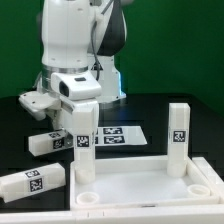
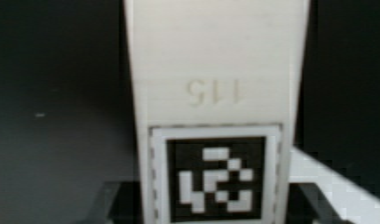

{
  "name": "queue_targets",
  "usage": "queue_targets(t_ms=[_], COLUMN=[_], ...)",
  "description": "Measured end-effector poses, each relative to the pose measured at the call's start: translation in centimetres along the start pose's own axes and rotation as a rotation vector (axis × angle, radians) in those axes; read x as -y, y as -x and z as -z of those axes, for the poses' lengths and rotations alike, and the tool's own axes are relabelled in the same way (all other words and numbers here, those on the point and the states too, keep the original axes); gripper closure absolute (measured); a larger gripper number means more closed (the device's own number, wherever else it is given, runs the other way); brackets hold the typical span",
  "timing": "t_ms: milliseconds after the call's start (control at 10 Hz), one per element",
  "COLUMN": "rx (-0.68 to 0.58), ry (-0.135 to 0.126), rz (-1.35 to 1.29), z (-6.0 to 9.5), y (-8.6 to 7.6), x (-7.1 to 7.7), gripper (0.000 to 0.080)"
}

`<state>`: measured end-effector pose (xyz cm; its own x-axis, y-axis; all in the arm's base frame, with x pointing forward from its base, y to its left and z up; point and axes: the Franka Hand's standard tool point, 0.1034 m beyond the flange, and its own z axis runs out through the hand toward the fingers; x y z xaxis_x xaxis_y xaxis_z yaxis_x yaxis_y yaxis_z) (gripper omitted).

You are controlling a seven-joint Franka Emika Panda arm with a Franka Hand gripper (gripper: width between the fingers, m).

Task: Assemble desk

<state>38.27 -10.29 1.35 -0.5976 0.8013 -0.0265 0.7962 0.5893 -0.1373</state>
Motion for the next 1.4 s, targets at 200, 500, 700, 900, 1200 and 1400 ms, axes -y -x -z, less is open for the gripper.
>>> queue_targets(t_ms=[200,500,700,900,1200,1400], rx=[-0.004,0.002,0.004,0.038,0.08,0.082], ry=[-0.024,-0.035,-0.034,-0.014,0.005,0.018], rz=[0.133,0.237,0.179,0.09,-0.23,-0.409], z=[-0.5,-0.5,-0.4,2.4,6.5,6.8], y=[0.3,0.7,0.6,0.9,2.2,2.4], x=[0.6,0.9,0.7,-0.1,-0.5,-0.9], gripper=[0.0515,0.0515,0.0515,0.028,0.0154,0.0151])
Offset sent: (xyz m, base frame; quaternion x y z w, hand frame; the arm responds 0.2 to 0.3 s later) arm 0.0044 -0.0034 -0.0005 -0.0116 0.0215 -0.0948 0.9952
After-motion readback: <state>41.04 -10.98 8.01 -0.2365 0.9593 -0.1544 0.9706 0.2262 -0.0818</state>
